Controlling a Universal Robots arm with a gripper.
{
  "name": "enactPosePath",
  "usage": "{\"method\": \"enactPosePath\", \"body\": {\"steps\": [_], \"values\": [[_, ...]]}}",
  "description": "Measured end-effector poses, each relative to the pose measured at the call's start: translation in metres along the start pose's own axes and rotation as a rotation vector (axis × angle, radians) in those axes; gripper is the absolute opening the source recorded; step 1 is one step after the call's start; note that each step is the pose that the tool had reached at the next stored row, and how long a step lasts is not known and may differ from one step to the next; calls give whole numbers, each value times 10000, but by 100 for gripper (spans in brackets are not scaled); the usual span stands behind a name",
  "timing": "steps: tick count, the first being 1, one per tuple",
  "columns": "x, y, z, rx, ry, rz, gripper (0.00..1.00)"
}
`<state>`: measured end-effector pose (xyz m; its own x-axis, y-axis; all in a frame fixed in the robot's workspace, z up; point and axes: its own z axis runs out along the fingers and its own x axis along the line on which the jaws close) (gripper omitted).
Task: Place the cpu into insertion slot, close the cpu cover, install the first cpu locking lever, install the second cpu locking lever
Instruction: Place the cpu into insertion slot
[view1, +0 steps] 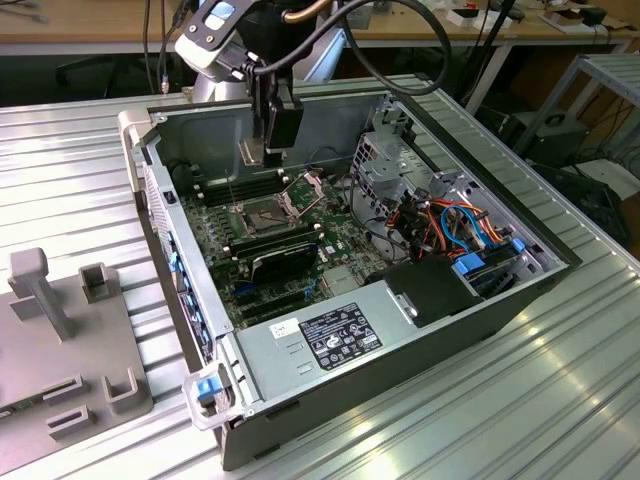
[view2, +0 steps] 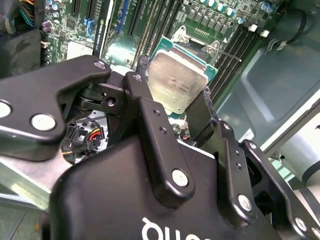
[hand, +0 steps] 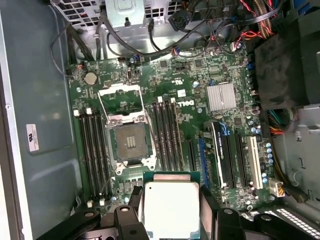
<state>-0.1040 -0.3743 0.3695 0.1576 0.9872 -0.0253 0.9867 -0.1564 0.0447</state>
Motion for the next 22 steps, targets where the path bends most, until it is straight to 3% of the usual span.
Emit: {"method": "enactPosePath", "body": {"steps": [22], "values": [[20, -3, 59, 1, 0, 2, 55]]}}
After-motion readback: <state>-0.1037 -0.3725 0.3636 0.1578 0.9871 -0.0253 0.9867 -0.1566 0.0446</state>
